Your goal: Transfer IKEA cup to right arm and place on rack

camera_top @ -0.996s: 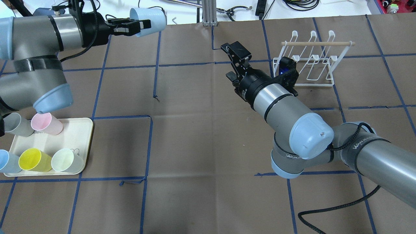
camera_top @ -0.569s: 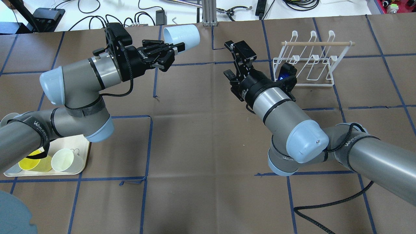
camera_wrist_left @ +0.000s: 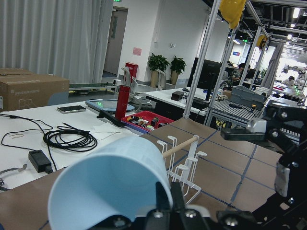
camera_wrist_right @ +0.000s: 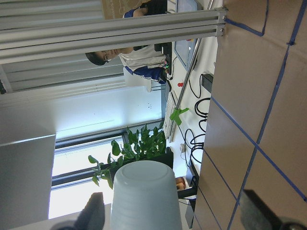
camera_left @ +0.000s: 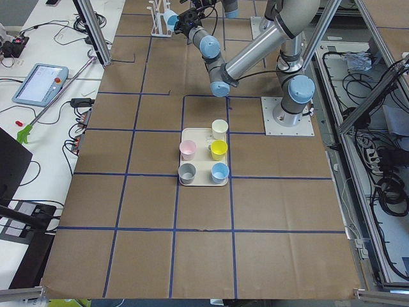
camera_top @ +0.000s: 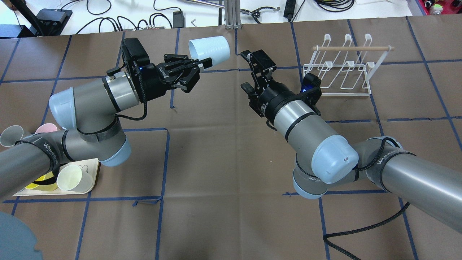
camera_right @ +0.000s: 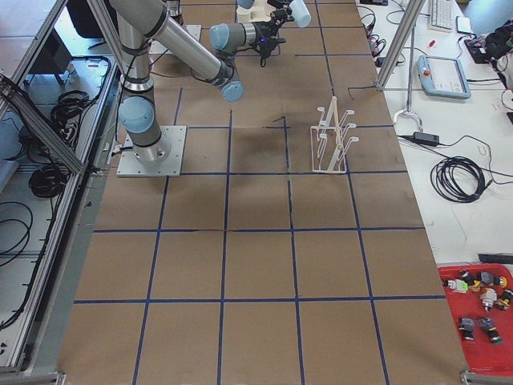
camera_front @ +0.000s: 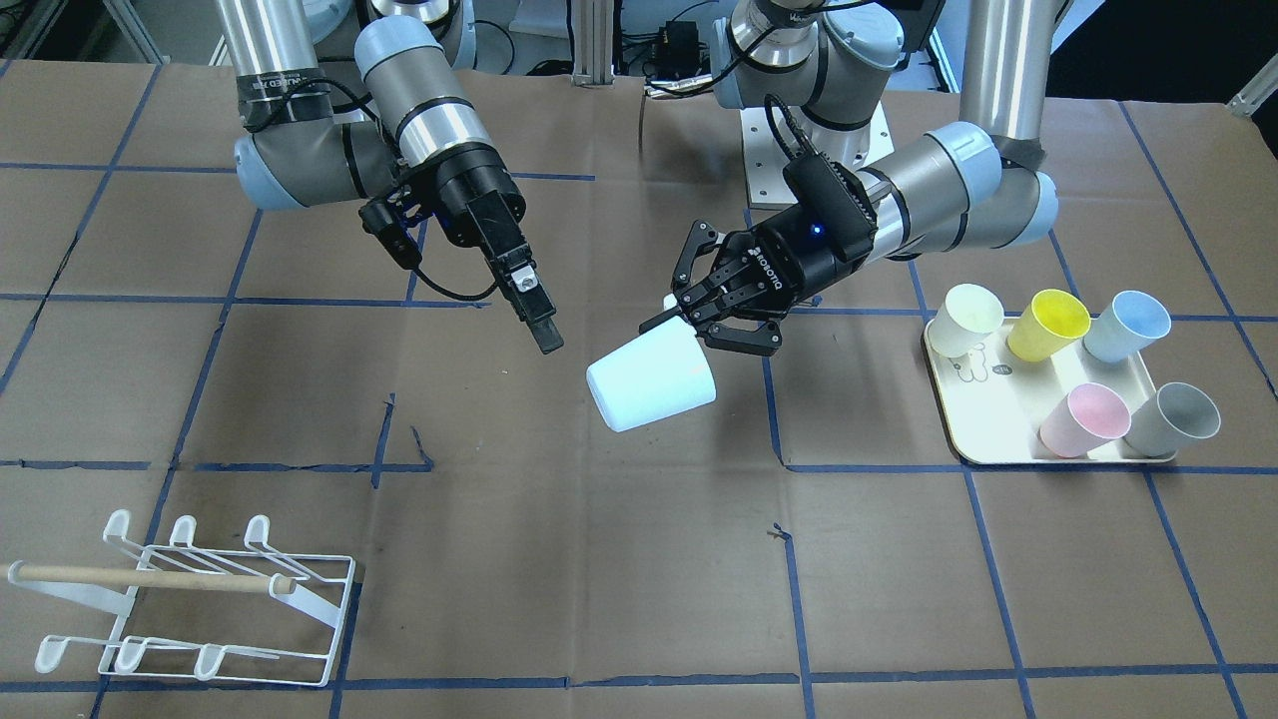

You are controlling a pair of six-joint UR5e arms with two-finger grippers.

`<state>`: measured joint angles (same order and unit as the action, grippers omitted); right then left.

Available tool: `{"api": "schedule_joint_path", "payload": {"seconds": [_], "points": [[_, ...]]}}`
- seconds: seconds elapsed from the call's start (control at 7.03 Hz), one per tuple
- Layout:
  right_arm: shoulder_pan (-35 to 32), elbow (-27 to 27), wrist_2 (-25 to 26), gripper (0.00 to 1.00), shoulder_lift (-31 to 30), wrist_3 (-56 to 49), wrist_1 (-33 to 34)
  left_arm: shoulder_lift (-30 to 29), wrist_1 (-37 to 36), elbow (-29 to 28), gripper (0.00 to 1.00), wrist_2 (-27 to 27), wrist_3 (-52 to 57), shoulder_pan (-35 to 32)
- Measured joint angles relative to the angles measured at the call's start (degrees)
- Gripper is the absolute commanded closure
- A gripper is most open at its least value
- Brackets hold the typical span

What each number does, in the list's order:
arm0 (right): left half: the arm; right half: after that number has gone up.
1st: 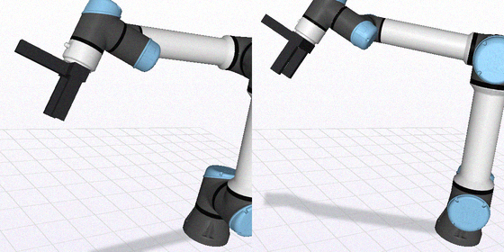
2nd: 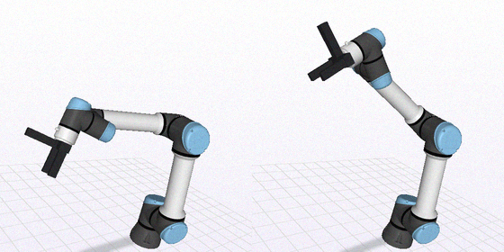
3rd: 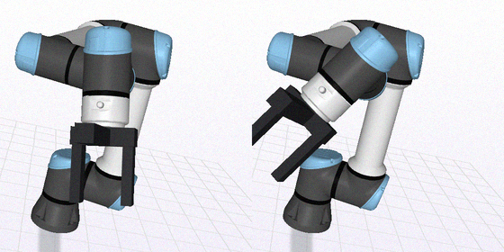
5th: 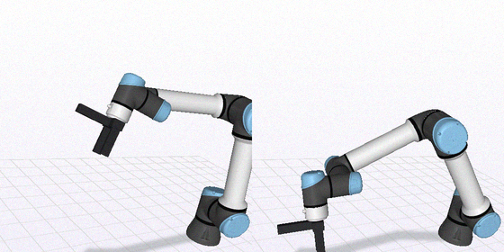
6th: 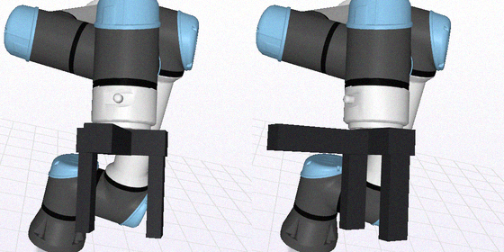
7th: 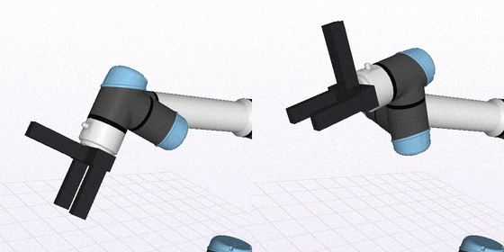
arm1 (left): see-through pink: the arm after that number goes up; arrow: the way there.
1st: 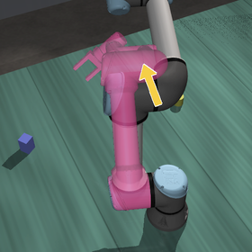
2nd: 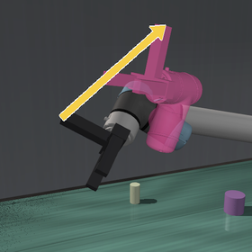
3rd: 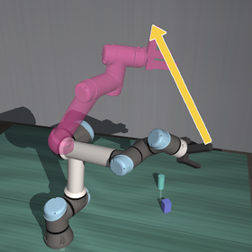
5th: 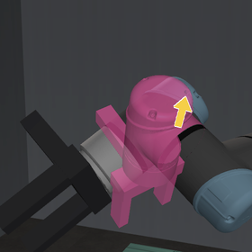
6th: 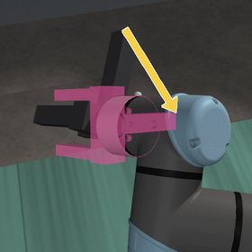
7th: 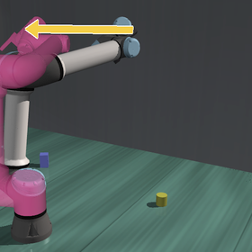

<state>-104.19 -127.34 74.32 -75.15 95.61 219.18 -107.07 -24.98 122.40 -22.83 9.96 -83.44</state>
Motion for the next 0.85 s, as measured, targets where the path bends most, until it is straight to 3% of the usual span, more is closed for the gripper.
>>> {"api": "schedule_joint_path", "payload": {"seconds": [0.85], "points": [[-2.7, 6.4, 1.3, 0.02, 2.4, 1.7, -5.0, 0.2, -0.1, 0.6, 0.96, 0.1, 0.0, -1.0]]}}
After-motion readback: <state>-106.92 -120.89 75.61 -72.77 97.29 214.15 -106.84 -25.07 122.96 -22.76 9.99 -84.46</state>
